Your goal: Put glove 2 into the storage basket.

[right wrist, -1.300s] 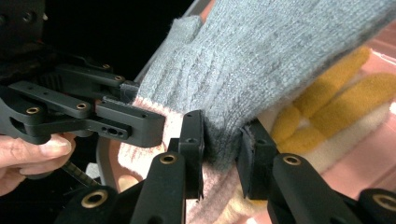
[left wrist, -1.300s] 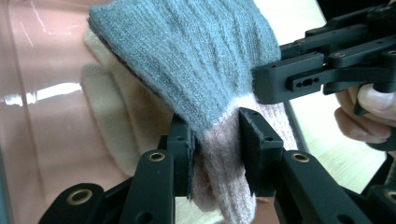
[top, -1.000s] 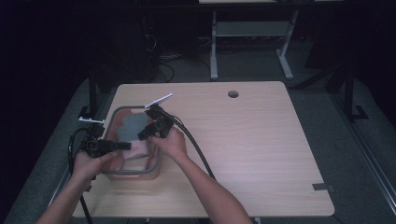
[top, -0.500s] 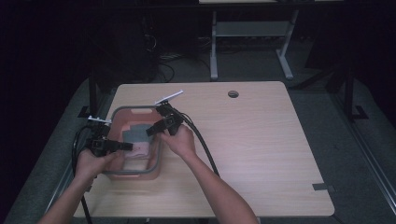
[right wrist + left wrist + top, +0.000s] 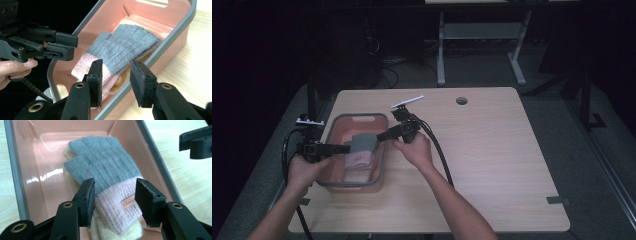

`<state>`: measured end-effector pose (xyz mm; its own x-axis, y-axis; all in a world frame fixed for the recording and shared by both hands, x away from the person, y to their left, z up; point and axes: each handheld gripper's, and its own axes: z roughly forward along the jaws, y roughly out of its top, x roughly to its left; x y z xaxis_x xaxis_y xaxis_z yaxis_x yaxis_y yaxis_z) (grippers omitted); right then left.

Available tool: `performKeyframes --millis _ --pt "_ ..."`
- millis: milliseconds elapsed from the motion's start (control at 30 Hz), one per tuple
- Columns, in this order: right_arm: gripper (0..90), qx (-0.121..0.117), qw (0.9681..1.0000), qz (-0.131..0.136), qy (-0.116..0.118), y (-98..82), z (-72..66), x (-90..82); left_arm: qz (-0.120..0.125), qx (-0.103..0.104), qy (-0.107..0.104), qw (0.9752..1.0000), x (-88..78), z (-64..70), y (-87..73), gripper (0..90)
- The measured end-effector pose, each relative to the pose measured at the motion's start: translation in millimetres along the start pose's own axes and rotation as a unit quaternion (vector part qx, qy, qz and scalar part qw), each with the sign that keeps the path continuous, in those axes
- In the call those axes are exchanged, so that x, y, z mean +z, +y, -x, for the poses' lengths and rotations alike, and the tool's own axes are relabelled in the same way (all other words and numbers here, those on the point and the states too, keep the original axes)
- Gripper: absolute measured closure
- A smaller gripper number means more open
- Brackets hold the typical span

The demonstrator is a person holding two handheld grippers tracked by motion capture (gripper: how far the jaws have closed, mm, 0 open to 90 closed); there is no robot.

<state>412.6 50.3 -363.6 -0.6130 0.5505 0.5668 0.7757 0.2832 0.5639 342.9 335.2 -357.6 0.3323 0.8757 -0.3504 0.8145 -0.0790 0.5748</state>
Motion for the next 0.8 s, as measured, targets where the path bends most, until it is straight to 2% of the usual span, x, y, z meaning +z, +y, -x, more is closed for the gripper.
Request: performKeyframes --millis 167,433,700,800 --pt "60.3 0.002 1.0000 0.004 0.001 -2.3 4.2 -7.1 0.013 -0.004 -0.015 0.9998 -0.3 3.8 1.2 50.2" --pt "57.3 0.008 0.9999 0.014 0.001 -6.0 12.2 -22.6 0.025 0.005 -0.039 0.9989 -2.5 12.8 6.6 47.4" --pt "54.6 0.004 0.9997 0.023 -0.003 -10.1 18.3 -36.1 0.041 0.007 -0.066 0.9970 -1.2 26.2 12.2 43.1" --pt "53.6 0.010 0.9996 0.026 -0.004 -11.6 21.3 -43.8 0.044 0.005 -0.078 0.9959 1.4 32.4 14.8 41.5"
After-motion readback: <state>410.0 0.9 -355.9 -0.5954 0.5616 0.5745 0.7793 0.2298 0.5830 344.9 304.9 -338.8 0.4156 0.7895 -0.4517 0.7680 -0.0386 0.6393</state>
